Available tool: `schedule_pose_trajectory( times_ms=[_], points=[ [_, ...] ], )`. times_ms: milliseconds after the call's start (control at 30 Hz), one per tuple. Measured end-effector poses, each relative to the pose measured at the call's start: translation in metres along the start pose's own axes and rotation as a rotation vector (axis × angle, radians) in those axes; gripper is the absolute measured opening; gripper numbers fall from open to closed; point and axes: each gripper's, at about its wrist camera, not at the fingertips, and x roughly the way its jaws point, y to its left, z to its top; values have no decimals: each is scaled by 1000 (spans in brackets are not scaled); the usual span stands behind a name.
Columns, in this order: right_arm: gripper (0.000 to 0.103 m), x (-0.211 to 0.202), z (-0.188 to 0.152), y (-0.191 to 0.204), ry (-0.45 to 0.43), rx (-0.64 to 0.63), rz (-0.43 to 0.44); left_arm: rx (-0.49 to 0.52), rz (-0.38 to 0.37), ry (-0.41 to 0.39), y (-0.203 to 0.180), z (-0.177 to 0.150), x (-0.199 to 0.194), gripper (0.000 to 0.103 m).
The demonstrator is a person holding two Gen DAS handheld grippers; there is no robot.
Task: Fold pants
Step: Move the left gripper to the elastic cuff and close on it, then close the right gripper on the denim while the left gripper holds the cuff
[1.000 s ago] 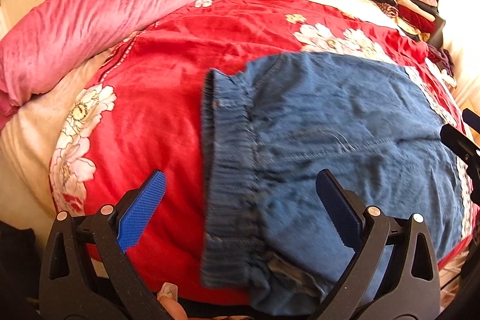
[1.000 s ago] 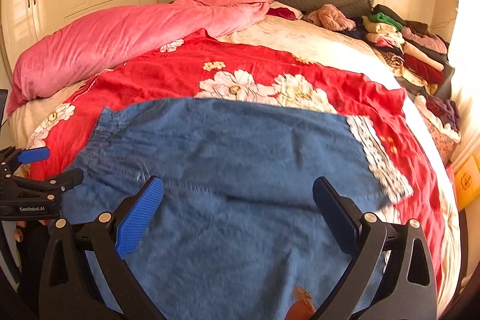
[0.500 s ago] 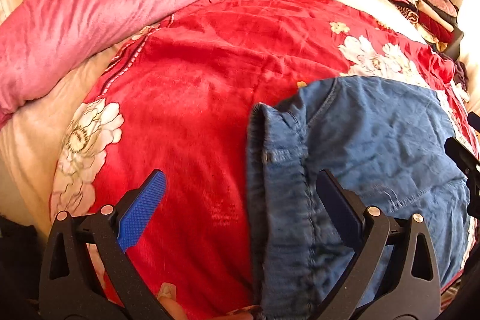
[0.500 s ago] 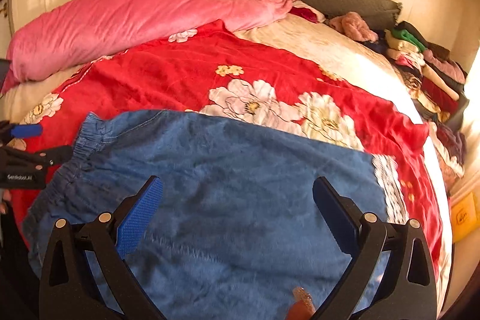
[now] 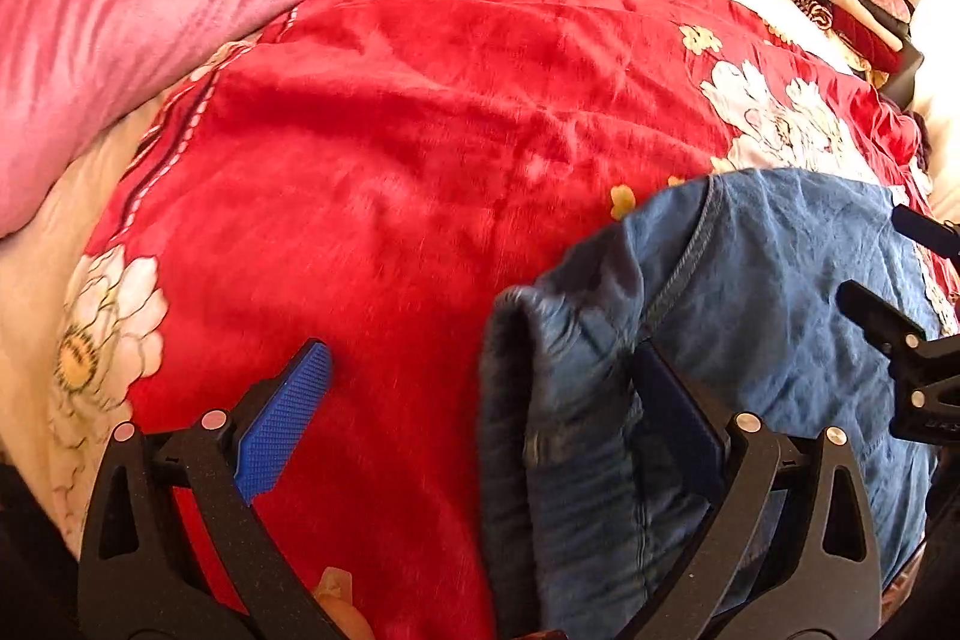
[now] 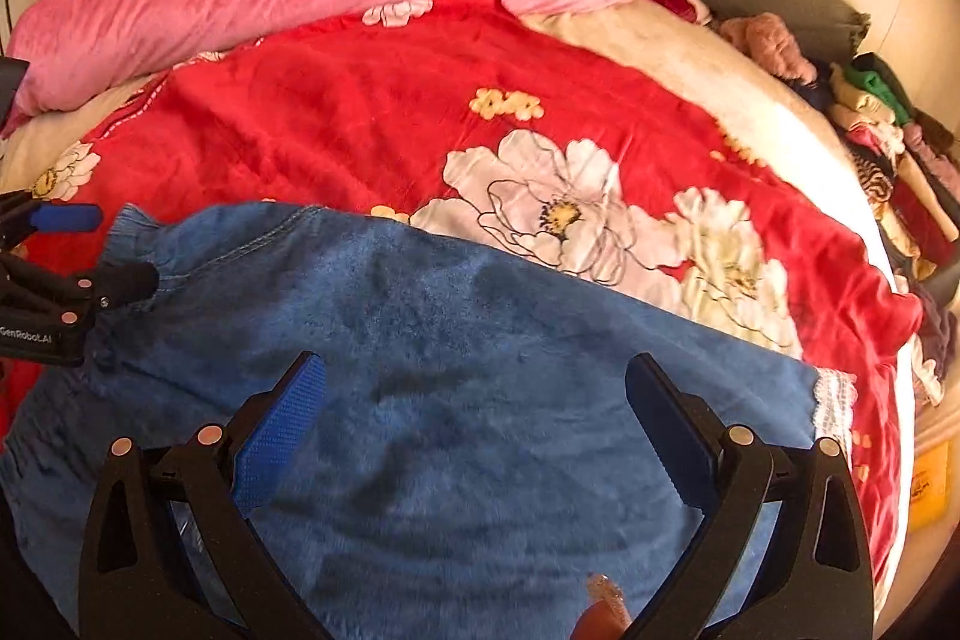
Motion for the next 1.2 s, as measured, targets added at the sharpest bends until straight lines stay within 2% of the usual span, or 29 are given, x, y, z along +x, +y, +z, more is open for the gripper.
schedule_pose_trajectory(
  times_ms=[67,100,167,233,333,433,667,833,900,967,1000,1067,1100,1167,1200],
  points=[
    [99,5,4,0,2,-14,-4,5,-5,-4,-1,2,3,94],
    [99,7,6,0,1,-21,-8,9,-7,-6,-2,2,4,90],
    [99,10,10,1,-3,-36,-11,19,-32,-3,-4,4,7,73],
    [99,14,13,1,-8,-56,-12,22,-83,-1,-6,5,8,45],
    [99,21,16,1,2,-84,-7,37,-100,-29,-10,3,3,28],
    [99,26,21,3,4,-123,14,53,-102,-69,-12,1,-8,22],
    [99,38,32,17,29,-266,35,99,-80,-173,-16,-8,-37,20],
    [98,51,41,22,41,-291,69,156,-72,-240,-27,-19,-54,19],
    [93,52,42,23,36,-297,106,162,-79,-244,-28,-21,-57,19],
    [69,50,39,24,22,-300,179,169,-82,-250,-30,-23,-58,19],
    [65,49,38,24,21,-294,201,169,-85,-251,-30,-24,-58,19],
    [47,47,32,24,15,-278,254,165,-87,-254,-30,-25,-57,19],
    [43,46,30,26,10,-273,263,160,-92,-252,-29,-25,-56,19],
    [29,39,27,28,-3,-252,287,144,-99,-253,-25,-25,-56,19],
    [27,36,27,29,-7,-242,288,139,-99,-254,-24,-25,-57,19]
  ],
)
